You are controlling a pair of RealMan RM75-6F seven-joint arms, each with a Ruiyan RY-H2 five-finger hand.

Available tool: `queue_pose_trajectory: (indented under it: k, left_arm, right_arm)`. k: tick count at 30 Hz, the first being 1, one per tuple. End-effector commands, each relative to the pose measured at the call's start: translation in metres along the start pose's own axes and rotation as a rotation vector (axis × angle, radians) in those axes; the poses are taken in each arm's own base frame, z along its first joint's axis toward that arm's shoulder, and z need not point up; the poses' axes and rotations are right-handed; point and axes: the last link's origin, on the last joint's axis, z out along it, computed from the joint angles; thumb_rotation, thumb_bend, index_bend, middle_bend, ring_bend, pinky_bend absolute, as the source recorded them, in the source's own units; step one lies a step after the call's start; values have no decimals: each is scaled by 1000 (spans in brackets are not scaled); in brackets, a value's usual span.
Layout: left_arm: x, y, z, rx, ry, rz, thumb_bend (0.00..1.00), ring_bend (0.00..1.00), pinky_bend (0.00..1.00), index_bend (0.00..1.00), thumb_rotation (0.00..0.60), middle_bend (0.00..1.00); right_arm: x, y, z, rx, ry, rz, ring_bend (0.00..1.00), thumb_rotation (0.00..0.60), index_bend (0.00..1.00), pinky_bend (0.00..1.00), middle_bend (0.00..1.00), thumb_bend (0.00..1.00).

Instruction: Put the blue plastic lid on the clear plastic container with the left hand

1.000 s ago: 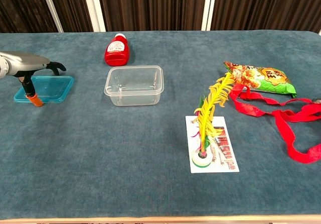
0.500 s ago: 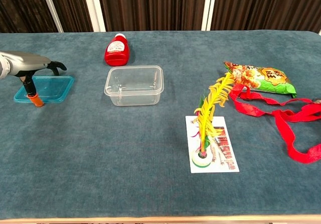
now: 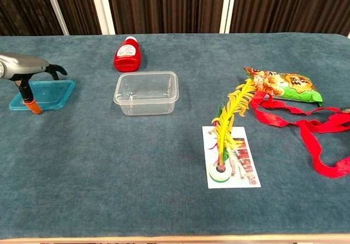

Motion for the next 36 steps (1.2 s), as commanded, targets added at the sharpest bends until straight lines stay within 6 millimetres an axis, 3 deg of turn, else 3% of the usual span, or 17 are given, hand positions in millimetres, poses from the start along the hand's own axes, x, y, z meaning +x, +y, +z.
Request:
queue_pose_trajectory:
  k: [1,11,18,19,23,30,36]
  left_arm:
    - [2,-1,-1,1,-1,0,337,0,11,78,600,366]
    - [22,-2,-11,2,23,-23,338,0,11,87,600,366]
    - [63,3,-34,2,61,-93,337,0,12,93,600,366]
    - [78,11,-39,-17,83,-113,337,0,13,93,600,366]
    - [100,28,-58,-23,79,-111,338,0,13,95,600,367]
    - [125,68,-73,-17,67,-117,338,0,13,105,600,371]
    - [139,101,-74,19,104,-111,338,0,13,119,600,375]
  right_arm:
    - [0,0,0,0,0,0,33,600,136,0,0,268]
    - [0,0,0,2,2,2,33,600,136,0,0,268]
    - [1,0,0,2,3,6,33,600,136,0,0,268]
    - [1,0,0,2,5,6,33,600,136,0,0,268]
    - [1,0,0,-1,7,9,33,600,136,0,0,269]
    - [2,1,0,-8,8,18,33,600,136,0,0,268]
    - [3,3,0,-16,11,24,33,600,136,0,0,268]
